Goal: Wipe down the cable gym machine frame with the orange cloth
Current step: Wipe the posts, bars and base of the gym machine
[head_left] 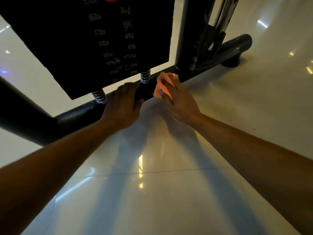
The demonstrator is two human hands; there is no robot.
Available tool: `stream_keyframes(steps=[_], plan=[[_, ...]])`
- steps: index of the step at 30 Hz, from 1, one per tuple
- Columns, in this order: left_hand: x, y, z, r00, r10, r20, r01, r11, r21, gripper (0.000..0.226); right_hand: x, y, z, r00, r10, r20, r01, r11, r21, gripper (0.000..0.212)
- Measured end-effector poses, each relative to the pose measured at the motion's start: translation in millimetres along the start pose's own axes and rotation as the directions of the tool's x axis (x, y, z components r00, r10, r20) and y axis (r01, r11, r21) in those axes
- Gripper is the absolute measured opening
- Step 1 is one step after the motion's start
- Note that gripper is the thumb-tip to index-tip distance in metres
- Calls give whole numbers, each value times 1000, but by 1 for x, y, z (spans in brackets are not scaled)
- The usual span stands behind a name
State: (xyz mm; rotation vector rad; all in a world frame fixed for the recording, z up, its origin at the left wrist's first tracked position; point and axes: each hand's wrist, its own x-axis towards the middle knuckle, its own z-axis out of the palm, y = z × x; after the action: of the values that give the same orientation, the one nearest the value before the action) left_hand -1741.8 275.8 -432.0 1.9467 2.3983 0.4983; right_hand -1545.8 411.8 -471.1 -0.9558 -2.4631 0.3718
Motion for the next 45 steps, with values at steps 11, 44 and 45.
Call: stream_keyframes(steps=[11, 44, 45], plan=[[46, -21, 57, 991, -52, -125, 57, 998, 35, 52, 27, -2, 84, 963, -131, -237, 104, 987, -123, 67], [48, -12, 66, 958, -177, -225, 174, 984, -35, 60, 39, 39, 82, 959, 40, -282, -56, 997, -47, 58], [48, -11, 67, 956, -180, -231, 179, 983, -27, 61, 45, 38, 76, 945, 103, -310, -106, 994, 6, 57]])
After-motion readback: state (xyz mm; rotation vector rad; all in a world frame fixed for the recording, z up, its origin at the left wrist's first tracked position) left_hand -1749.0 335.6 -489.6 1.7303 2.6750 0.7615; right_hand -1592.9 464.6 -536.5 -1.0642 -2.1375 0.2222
